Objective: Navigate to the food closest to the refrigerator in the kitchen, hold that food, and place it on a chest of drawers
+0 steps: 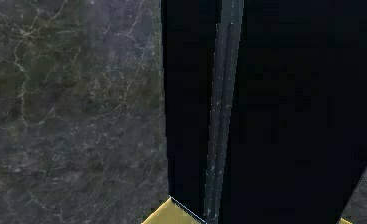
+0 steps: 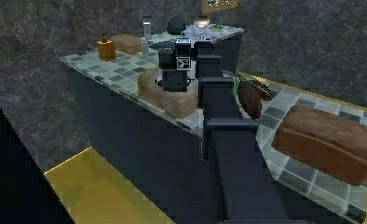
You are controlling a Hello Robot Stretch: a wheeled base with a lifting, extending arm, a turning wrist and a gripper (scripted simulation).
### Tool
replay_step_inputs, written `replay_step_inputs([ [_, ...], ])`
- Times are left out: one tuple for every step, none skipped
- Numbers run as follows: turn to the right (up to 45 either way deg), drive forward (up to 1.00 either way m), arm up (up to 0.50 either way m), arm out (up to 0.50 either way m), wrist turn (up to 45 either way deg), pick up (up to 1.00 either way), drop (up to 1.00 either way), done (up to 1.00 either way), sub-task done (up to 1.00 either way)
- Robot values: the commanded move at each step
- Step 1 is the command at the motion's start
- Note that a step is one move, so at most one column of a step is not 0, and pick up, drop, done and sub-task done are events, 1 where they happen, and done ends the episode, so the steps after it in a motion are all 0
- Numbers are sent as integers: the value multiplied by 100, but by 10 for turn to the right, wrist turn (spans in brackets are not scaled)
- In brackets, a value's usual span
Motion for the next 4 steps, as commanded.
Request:
replay_step_inputs([
  [0,0,0,0,90,0,0,0,0],
  [0,0,-10,0,0,0,0,0,0],
  [0,0,0,0,0,100,0,0,0],
  [0,0,10,0,0,0,0,0,0],
])
